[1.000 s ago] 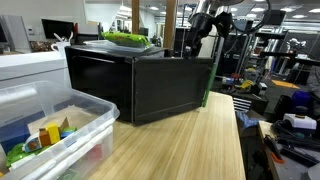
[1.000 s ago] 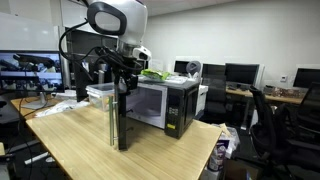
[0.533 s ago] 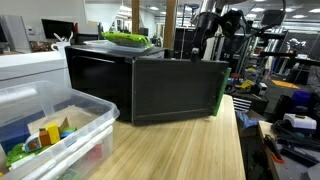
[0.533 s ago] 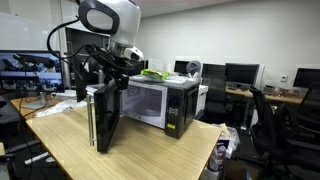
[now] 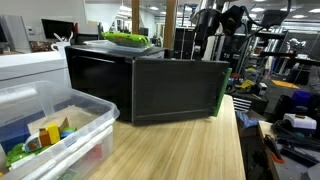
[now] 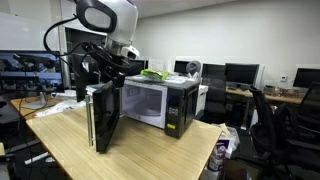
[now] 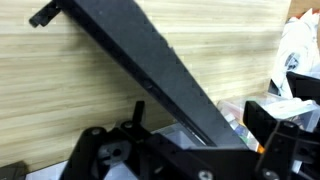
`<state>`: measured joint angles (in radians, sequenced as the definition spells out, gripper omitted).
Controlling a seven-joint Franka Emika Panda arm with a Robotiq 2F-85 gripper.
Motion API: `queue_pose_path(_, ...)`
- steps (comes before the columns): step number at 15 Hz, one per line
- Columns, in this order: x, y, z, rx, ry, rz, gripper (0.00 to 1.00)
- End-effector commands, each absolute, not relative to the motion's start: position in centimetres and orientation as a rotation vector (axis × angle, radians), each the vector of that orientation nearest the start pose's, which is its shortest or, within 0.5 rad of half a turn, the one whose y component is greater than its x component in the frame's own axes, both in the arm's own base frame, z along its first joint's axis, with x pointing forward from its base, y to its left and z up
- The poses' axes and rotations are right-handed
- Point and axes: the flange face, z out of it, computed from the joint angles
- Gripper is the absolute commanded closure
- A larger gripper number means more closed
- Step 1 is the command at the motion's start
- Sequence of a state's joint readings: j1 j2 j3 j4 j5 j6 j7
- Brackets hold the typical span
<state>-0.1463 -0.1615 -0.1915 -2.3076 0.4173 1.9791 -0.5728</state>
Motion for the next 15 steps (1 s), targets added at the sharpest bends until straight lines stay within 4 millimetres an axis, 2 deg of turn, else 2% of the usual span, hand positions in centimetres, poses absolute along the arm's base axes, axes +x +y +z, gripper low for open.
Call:
queue_pose_path(1,42.8,-11.5,41.3,-2.668,-0.129,0.008,0.0)
queue_pose_path(3,42.1,-10.7,42.0,-2.651,-0.157,0.02,0.0)
queue_pose_path(9,42.0,-10.7,42.6,-2.644,-0.148,0.012,0.0)
queue_pose_path(12,41.3,-10.3,41.8,-2.644,-0.163,0.054,0.0)
queue_pose_path(15,40.2,-9.6,40.1,-2.638,-0.186,0.118,0.0)
